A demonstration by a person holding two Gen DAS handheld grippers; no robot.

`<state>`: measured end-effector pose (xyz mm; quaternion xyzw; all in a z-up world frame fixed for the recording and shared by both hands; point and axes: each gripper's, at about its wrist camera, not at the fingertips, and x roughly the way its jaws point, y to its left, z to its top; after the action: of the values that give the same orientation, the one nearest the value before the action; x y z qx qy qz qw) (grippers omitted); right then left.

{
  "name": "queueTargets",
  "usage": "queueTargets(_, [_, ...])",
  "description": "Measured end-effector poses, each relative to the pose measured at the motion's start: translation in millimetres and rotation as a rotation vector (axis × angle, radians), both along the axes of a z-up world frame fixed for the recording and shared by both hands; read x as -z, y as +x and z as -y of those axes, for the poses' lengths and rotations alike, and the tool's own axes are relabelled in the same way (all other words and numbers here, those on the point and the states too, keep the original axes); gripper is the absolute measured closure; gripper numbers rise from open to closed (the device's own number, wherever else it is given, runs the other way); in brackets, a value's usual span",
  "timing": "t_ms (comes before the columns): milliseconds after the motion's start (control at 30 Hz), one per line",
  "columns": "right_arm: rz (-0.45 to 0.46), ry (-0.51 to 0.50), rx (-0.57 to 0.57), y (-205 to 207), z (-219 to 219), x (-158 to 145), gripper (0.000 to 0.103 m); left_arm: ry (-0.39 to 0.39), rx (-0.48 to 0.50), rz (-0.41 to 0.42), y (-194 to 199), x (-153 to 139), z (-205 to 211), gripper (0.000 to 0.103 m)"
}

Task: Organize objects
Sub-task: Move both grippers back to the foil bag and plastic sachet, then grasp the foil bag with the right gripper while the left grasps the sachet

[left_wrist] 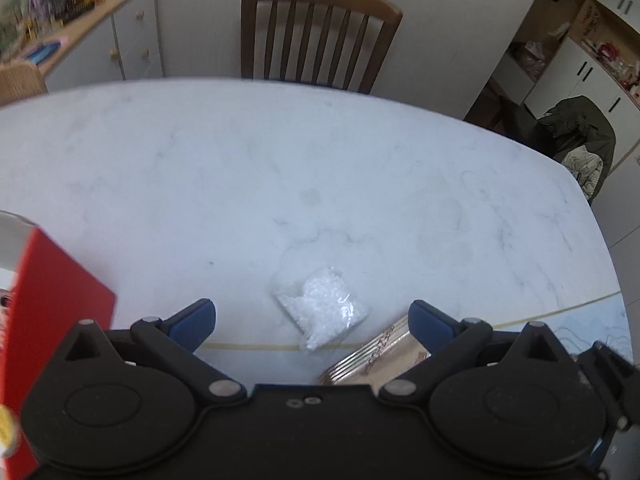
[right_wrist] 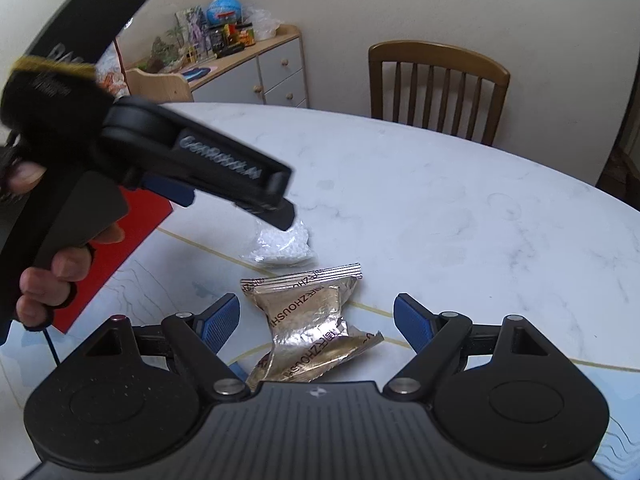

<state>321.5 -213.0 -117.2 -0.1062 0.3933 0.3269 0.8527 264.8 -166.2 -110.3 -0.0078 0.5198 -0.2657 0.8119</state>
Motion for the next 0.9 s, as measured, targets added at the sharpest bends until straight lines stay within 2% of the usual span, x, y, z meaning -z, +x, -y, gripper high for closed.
queueTargets(233, [-0.031,-0.003,-0.044,14.6,-8.5,17.6,0.019,0.012,-0.036,-0.080,17.2,22.8,13.5,0.001])
queueTargets(533, [-0.054,-0.005,-0.091,25.2,-15.5,28.1,0.019,0.033,-0.058,-0.113,27.0,39.8,25.7,0.004])
queueTargets(733, [-0.063,-0.028,-0.091,29.6,-15.2,35.5,0.019,0.048,-0.049,-0.097,25.9,43.5,32.1,0.012])
queueTargets(833, [-0.049,-0.040,-0.093,27.2,-15.6,37.6,0.020,0.058,-0.034,-0.079,22.0,41.8,33.7,0.020])
queueTargets(900, [-0.044,-0.047,-0.093,25.9,-15.7,37.8,0.025,0.070,-0.008,-0.062,18.6,39.8,36.8,0.031])
